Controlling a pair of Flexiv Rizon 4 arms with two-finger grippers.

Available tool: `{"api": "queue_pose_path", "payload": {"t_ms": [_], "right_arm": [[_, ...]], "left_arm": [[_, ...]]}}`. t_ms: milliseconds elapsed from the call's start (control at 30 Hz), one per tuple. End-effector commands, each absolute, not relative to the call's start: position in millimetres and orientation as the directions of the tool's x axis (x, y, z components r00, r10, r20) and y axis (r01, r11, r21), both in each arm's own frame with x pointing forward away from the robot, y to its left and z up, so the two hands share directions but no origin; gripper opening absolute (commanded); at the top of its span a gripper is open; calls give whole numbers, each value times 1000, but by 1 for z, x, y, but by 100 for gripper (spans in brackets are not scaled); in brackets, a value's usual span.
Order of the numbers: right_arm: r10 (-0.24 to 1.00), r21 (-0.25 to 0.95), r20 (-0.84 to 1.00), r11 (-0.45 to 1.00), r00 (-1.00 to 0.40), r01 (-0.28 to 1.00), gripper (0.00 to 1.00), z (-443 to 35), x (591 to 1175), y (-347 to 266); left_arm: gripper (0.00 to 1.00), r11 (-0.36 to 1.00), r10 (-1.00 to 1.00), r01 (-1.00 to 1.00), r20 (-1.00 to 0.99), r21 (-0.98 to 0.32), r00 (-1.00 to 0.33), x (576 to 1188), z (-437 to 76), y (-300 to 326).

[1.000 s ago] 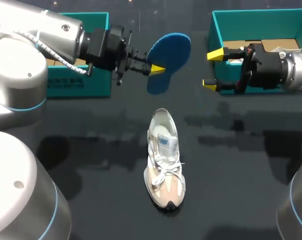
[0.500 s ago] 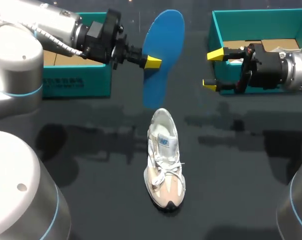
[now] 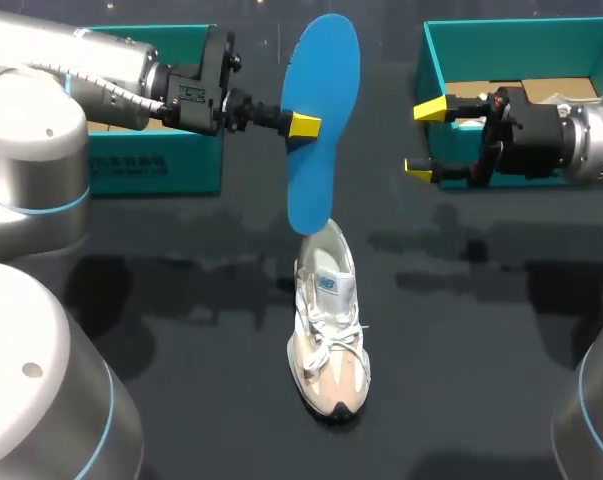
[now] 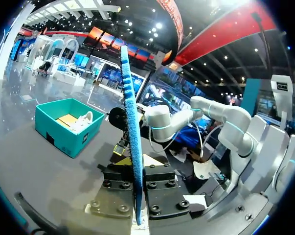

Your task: Take the shoe out of the shoebox, open the shoe tongue, remove and reinsert the insole, then place the shoe into the shoebox

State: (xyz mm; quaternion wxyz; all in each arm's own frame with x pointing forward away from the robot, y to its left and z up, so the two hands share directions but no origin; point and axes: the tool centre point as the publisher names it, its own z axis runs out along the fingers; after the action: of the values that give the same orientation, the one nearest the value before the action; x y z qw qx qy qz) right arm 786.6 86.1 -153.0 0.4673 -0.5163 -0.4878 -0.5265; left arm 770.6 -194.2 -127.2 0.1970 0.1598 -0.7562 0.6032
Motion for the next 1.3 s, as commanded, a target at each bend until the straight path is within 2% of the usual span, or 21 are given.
{"api": "queue_pose_path", "payload": {"t_ms": [33, 233, 333, 700, 900, 1300], "right_arm": [[14, 31, 999, -90, -30, 995, 100, -153, 785, 86], [14, 31, 999, -90, -30, 995, 100, -153, 785, 86], [14, 31, 999, -90, -30, 995, 100, -153, 785, 86], [14, 31, 999, -90, -30, 995, 100, -153, 785, 86], [14, 31, 999, -90, -30, 995, 100, -153, 785, 86], [14, 31, 999, -90, -30, 995, 100, -153, 785, 86]], "left_arm": [[0, 225, -39, -671, 681, -707, -731, 780, -132, -198], [0, 215, -64, -821, 831, -529, -553, 788, -135, -198], [0, 242, -57, -889, 909, -390, -414, 790, -136, -199], [0, 242, -57, -889, 909, -390, -414, 790, -136, -199], [0, 202, -26, -947, 966, -248, -258, 790, -157, -206], [0, 125, -30, -985, 992, -116, -120, 789, -190, -220]]}}
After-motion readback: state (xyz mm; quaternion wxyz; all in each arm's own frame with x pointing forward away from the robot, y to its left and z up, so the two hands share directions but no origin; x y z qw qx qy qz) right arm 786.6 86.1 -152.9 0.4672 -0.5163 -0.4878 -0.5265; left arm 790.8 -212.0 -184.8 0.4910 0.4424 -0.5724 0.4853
